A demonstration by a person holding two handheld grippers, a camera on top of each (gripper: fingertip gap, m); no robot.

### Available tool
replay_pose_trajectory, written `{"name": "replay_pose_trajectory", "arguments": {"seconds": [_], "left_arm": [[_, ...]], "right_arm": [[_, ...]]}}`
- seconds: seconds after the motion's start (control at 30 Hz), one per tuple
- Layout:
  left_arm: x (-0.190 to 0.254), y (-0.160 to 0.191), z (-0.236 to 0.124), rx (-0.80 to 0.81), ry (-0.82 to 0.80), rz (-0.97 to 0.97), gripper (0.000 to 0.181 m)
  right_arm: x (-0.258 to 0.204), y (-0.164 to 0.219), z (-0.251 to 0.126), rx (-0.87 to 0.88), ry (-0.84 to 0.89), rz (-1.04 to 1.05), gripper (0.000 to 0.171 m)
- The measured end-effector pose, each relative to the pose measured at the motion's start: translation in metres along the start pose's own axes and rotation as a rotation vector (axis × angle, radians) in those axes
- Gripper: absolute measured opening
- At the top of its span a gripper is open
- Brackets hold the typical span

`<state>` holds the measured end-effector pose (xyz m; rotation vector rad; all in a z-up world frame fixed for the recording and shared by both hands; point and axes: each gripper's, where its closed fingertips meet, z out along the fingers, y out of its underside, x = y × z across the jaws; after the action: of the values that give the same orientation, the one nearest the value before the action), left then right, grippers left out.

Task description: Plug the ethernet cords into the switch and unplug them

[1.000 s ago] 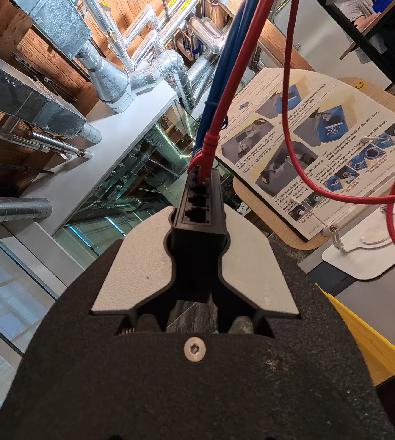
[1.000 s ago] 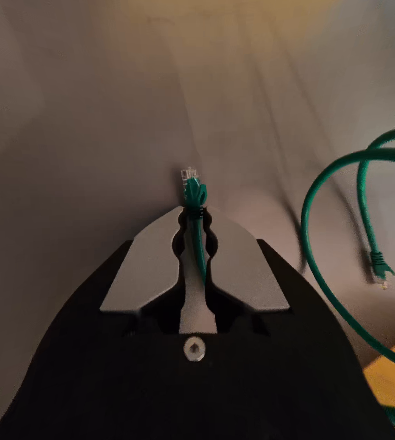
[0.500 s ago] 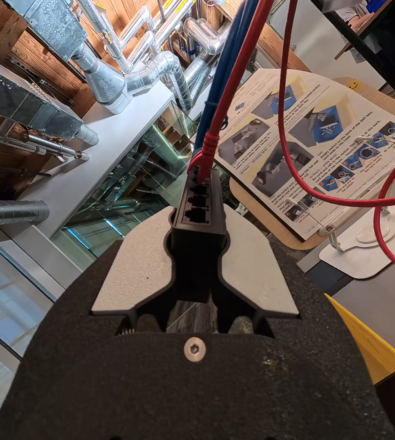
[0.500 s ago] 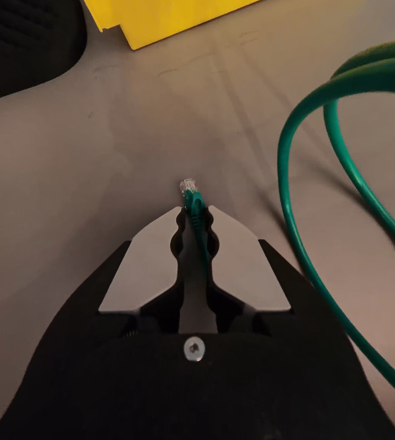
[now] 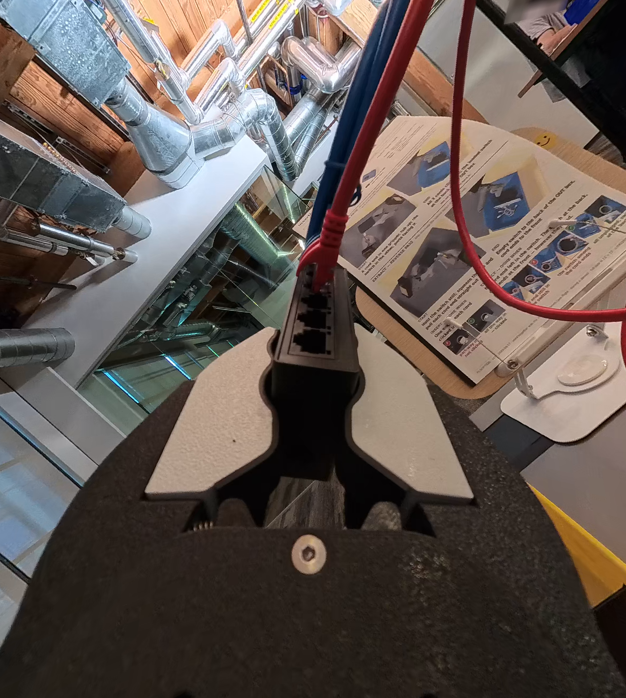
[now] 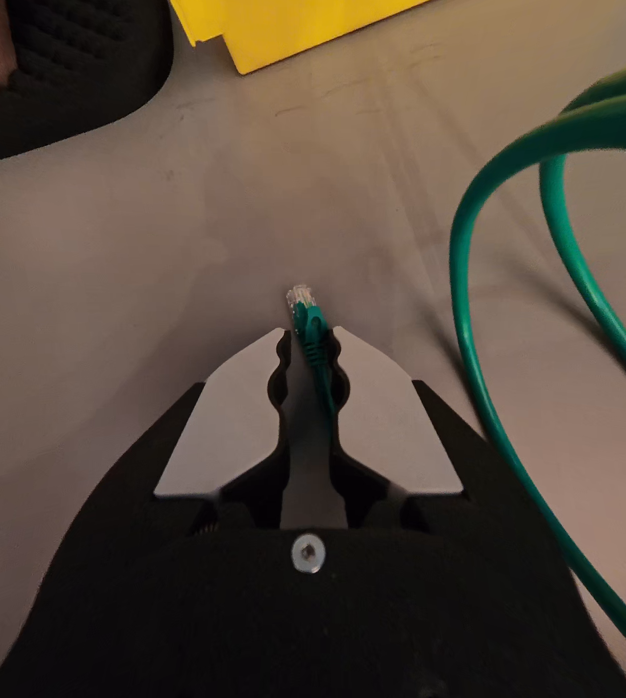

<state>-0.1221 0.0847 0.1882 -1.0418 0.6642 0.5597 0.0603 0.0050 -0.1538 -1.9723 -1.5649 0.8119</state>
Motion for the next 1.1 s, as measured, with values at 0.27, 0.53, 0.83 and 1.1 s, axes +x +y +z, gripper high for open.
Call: {"name": "replay_pose_trajectory", "arguments": {"seconds": [0.27, 0.53, 0.83, 1.1], "left_arm": [[0.002, -0.001, 0.0, 0.001, 0.004, 0.0, 0.03], [0.003, -0.003, 0.0, 0.007, 0.006, 0.007, 0.03], [0.009, -0.004, 0.002, 0.006, 0.02, 0.015, 0.03], [0.022, -0.004, 0.008, 0.004, 0.048, 0.04, 0.03]], "right_arm": [[0.001, -0.001, -0.001, -0.001, -0.033, 0.041, 0.017], [0.001, 0.001, 0.0, -0.002, 0.026, -0.039, 0.017], [0.003, 0.001, 0.0, 0.035, 0.128, -0.131, 0.016], [-0.002, -0.05, -0.054, 0.195, 0.264, -0.25, 0.014]]}}
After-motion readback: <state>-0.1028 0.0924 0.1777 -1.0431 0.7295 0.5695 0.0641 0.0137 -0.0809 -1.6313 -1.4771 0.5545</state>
